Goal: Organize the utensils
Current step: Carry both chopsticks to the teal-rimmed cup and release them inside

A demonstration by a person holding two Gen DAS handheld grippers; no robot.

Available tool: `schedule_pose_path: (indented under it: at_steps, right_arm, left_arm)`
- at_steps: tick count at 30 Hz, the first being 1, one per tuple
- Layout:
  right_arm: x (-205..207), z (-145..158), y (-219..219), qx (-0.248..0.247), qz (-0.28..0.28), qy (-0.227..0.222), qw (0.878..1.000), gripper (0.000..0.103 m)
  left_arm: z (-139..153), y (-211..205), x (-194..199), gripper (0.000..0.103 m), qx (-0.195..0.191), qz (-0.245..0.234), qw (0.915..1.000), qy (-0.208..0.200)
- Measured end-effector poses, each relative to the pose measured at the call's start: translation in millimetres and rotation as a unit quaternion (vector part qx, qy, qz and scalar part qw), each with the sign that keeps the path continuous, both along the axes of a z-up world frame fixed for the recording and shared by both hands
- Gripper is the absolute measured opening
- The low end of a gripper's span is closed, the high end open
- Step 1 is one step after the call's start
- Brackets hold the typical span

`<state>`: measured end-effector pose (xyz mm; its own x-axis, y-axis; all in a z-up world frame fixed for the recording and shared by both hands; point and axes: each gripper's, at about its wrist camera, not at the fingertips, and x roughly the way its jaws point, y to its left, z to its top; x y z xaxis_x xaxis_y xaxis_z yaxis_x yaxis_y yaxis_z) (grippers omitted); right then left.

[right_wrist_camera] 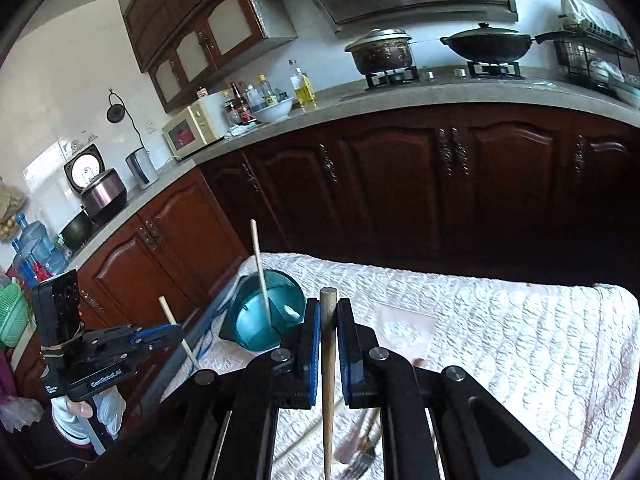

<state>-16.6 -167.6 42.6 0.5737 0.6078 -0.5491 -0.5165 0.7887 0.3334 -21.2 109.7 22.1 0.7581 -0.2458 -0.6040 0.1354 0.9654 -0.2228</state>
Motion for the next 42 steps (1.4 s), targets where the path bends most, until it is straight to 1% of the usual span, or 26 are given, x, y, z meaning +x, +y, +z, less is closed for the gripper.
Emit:
schedule_pose_path:
  at_steps: [4, 10, 15, 18, 22, 24, 27, 31, 35, 42]
  right_arm:
    - [5, 9, 12, 0.012, 0.01, -0.006, 1.0, 0.007]
    - [18, 29, 36, 0.036, 0.025, -0.019, 0.999, 0.007]
    - [34, 47, 66, 0.041, 0.035, -0.037, 0.998, 0.007]
    - [47, 58, 80, 0.048, 0.037, -0.048, 0.997, 0.007]
    - [67, 70, 103, 0.05, 0.027, -0.078, 0.995, 0.007]
    - [79, 70, 113, 0.053, 0.024, -0.085, 0.995, 0.007]
    - [95, 64, 126, 0.062, 0.015, -0.089, 0.994, 0.007]
    - [113, 45, 143, 0.046, -0.003, -0.102, 0.994, 0.007]
    - [132, 17, 157, 0.034, 0.007, -0.071, 0.997, 0.007]
    - [143, -34, 177, -0.003, 0.04, -0.02, 0.999, 0.007]
  left_arm:
    - [23, 15, -5, 0.004, -0.009, 0.004, 0.9998, -0.018]
    - [60, 36, 4, 0.004, -0.006, 0.035, 0.9976, -0.059]
    - [78, 45, 23, 0.004, 0.004, 0.063, 0.9939, -0.091]
    - [82, 46, 37, 0.004, 0.019, 0.072, 0.9919, -0.103]
    - [71, 46, 59, 0.004, 0.039, 0.082, 0.9908, -0.101]
    - [62, 46, 71, 0.004, 0.039, 0.083, 0.9914, -0.094]
    - [46, 46, 85, 0.004, 0.044, 0.09, 0.9912, -0.086]
    - [22, 42, 102, 0.004, 0.049, 0.091, 0.9924, -0.067]
    - [-1, 41, 112, 0.004, 0.051, 0.091, 0.9934, -0.048]
    - [-30, 44, 120, 0.004, 0.043, 0.099, 0.994, -0.013]
